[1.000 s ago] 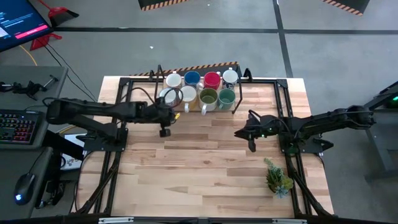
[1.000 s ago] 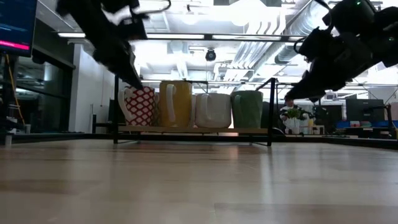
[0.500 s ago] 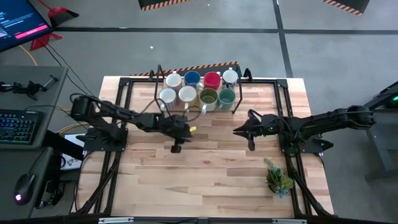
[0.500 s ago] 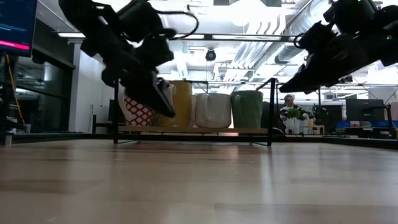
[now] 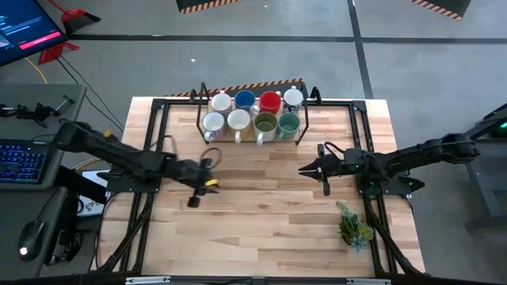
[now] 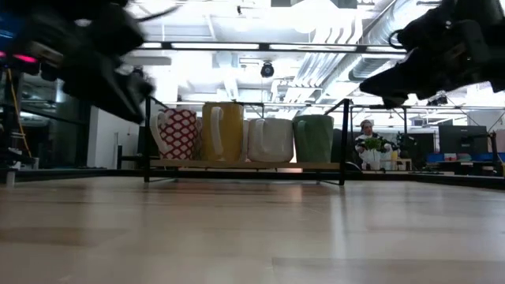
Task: Place coffee mugs
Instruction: Return to Home Position
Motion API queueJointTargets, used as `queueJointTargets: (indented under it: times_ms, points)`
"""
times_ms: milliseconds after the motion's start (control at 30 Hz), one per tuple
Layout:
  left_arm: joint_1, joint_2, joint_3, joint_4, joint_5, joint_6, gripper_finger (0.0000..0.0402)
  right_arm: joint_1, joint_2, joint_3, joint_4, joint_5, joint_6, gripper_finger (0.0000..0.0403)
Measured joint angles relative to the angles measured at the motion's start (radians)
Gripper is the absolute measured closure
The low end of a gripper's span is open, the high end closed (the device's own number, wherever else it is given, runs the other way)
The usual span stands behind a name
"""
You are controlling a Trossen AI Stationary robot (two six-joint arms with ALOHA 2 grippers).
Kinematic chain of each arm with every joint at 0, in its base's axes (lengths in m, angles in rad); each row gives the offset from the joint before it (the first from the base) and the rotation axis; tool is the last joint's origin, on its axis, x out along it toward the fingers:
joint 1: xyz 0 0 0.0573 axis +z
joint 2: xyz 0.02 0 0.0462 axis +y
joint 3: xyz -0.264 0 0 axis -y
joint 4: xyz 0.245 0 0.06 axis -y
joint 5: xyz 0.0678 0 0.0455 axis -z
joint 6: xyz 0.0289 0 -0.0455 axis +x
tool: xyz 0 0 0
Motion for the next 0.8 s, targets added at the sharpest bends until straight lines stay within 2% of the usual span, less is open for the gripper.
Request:
queueJointTargets:
  times_ms: [100, 233, 533, 800]
  points:
    - [-0.061, -0.173, -0.126, 0.061, -0.034, -0.098, 0.0326, 0.03, -0.003, -0.047, 0.098, 0.036, 0.042, 0.0368]
    - [-0.14, -0.352, -0.214, 0.115, -0.117, -0.139, 0.0331, 0.061, -0.008, -0.063, 0.125, 0.063, 0.067, 0.0368]
    - [-0.246, -0.624, -0.35, 0.117, -0.3, -0.099, 0.0332, 0.113, -0.01, -0.062, 0.139, 0.122, 0.04, 0.0368]
    - [-0.258, -0.786, -0.455, 0.139, -0.306, -0.107, 0.0332, 0.12, -0.01, -0.062, 0.104, 0.135, 0.028, 0.0368]
